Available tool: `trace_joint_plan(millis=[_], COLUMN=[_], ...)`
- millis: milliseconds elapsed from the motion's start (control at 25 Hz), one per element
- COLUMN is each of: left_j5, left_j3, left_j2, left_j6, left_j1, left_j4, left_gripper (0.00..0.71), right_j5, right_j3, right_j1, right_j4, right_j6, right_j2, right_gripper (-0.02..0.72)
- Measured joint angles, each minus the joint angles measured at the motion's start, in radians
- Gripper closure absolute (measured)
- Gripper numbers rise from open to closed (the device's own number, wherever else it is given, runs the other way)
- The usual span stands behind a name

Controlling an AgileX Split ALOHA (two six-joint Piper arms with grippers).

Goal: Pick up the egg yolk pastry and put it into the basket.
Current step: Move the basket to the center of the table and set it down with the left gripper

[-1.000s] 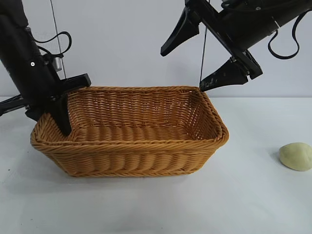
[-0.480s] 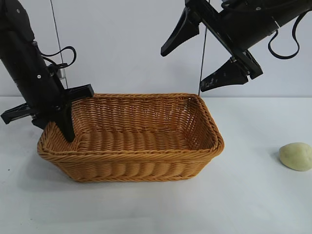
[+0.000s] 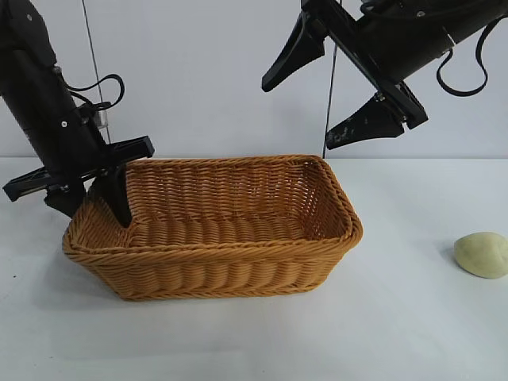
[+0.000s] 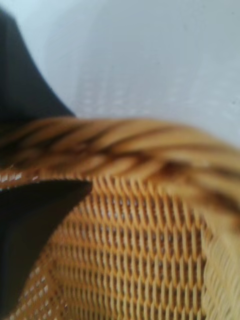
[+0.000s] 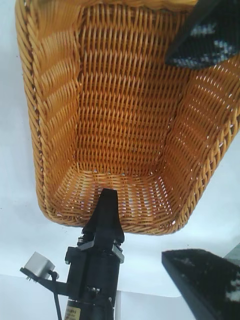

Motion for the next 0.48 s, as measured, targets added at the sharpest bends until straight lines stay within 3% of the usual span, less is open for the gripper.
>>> trace_joint_plan(millis=[280, 480], left_j5=[0.093, 0.224], left_j3=[-0.09, -0.236], left_j2=[-0.047, -0.077], left_j6=[0.0, 0.0], left_j1=[0.0, 0.0], left_j4=[0.069, 0.139], left_gripper=[0.018, 0.018], right_j5=[0.0, 0.0], right_j3=[0.0, 0.0], right_j1=[0.0, 0.0], right_j4=[0.0, 0.0], right_j6=[0.0, 0.0], right_j2=[0.0, 0.0], right_gripper=[0.008, 0.008])
